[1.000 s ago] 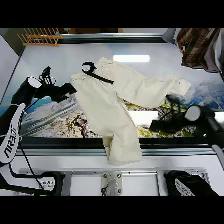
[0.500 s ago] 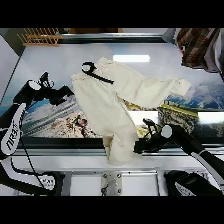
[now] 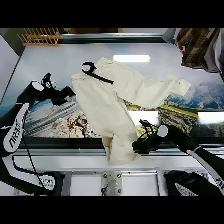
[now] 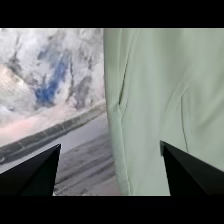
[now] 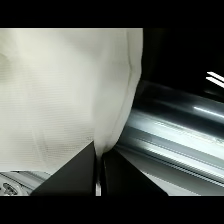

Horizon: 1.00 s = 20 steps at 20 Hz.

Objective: Fold the clothes and pants, and hang the long-sleeved shirts on hangers.

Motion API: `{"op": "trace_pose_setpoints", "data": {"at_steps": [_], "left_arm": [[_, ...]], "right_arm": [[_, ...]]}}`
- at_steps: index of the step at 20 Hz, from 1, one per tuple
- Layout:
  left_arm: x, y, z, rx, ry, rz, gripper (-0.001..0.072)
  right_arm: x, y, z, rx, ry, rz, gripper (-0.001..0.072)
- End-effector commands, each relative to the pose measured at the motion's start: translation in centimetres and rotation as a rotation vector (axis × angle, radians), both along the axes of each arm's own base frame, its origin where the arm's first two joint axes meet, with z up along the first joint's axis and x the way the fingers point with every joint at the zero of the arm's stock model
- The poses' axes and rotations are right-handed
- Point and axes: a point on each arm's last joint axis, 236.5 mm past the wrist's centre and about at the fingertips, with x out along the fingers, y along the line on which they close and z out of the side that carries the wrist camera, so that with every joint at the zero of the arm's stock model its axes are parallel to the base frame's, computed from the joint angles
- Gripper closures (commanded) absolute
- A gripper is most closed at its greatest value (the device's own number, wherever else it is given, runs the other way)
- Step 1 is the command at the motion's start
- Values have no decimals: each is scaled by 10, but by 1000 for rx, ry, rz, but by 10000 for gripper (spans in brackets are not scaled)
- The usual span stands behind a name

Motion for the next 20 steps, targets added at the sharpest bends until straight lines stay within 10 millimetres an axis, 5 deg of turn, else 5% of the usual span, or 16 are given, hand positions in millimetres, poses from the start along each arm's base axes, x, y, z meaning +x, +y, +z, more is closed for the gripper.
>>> {"op": "trace_pose_setpoints", "data": {"at_steps": [1, 6, 7, 10, 11, 14, 17, 20], "left_arm": [[3, -18, -23, -3, 21, -13, 24], [22, -66, -28, -5, 8, -121, 25], [26, -73, -26, -5, -1, -133, 76], [29, -76, -18, -3, -11, -153, 637], [29, -73, -12, -7, -9, -158, 695], [23, -51, 35, -1, -60, -176, 696], [-18, -32, 81, 87, -97, -241, 696], [-108, -39, 101, 158, -18, -378, 695]], "right_arm": [[7, 6, 8, 17, -9, 4, 697], [14, 9, 15, 27, -26, 8, 697], [13, 9, 16, 28, -24, 12, 697], [17, -4, 21, -24, -52, 78, 697], [22, -19, 26, -78, -73, 127, 698], [53, -83, 63, -280, -139, 207, 698], [101, -143, 123, -457, -275, 147, 698], [133, -158, 175, -470, -406, 55, 698]]}}
